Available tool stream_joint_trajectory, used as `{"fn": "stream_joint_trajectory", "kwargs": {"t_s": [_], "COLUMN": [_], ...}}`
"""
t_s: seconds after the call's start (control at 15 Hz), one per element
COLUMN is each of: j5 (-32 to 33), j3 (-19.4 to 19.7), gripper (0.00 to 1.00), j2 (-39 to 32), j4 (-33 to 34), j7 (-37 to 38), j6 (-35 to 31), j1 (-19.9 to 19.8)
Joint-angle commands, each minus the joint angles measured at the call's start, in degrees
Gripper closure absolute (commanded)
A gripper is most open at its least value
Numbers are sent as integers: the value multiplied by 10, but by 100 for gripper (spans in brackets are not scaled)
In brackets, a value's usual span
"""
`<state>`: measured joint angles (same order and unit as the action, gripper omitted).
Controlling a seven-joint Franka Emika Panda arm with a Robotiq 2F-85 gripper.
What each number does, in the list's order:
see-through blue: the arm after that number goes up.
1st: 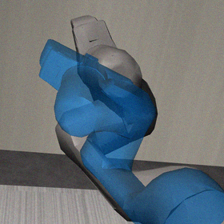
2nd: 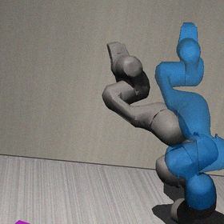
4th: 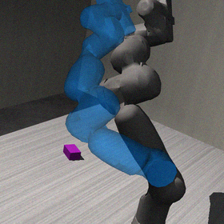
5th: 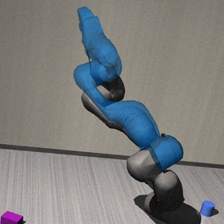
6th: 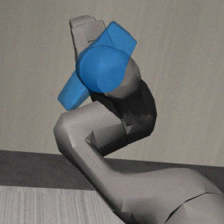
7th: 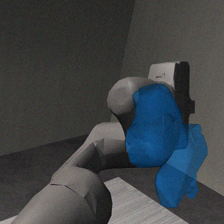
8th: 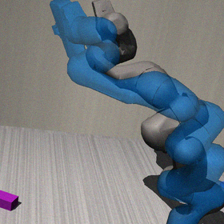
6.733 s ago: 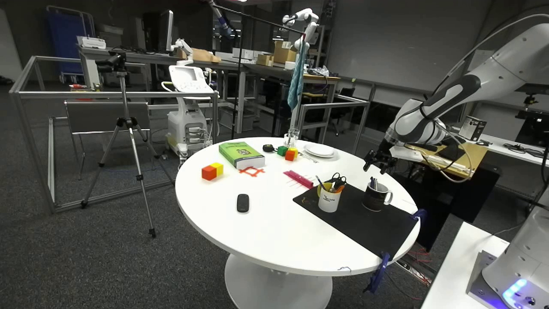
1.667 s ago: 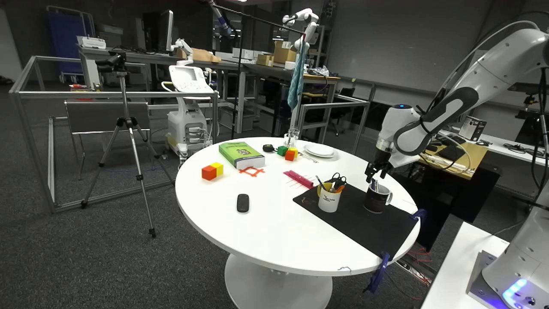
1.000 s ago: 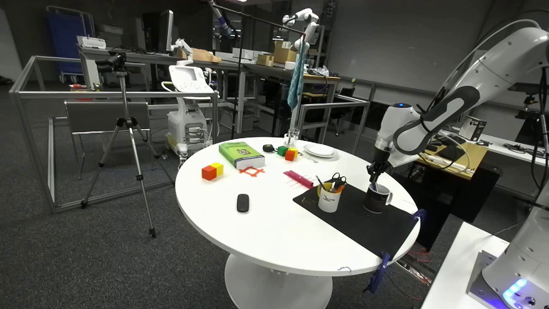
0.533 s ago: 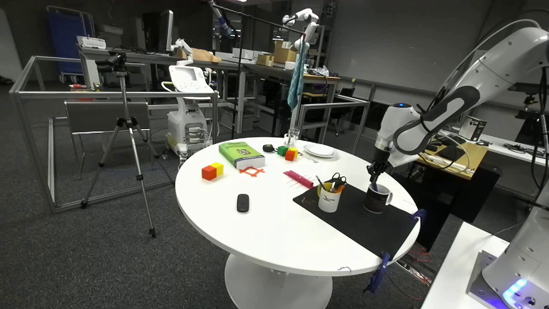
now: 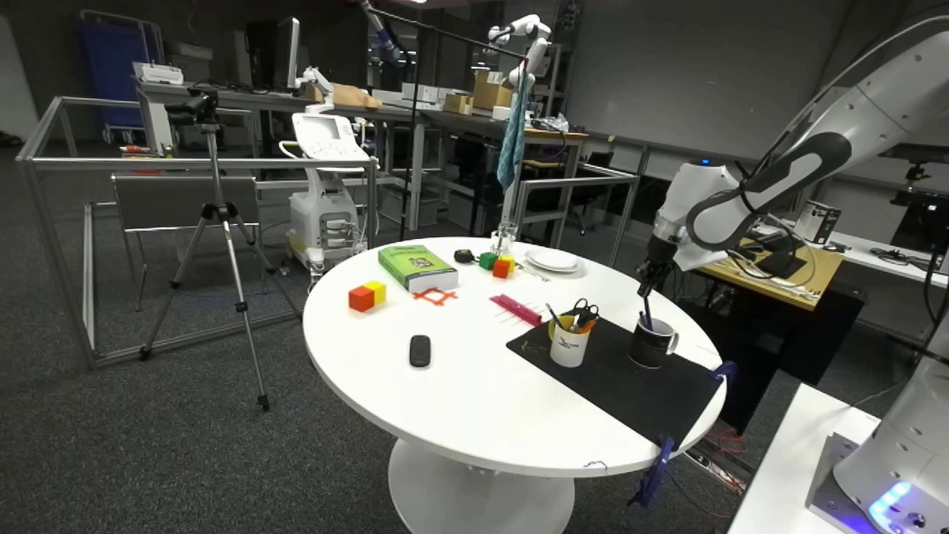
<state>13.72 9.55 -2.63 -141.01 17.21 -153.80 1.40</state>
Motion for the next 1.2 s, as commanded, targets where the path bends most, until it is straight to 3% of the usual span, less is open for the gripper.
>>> {"fn": "stream_joint_trajectory", "kwargs": {"t_s": [0.0,0.53,1.13], "j5": [4,-20,-113], "j3": [-20,-62,-99], "gripper": [97,97,97], "j2": [66,137,161], "j4": [-7,-14,-43], "j7": [9,-3,-43], "j6": [45,36,-30], "j1": [-17,-28,-7]}}
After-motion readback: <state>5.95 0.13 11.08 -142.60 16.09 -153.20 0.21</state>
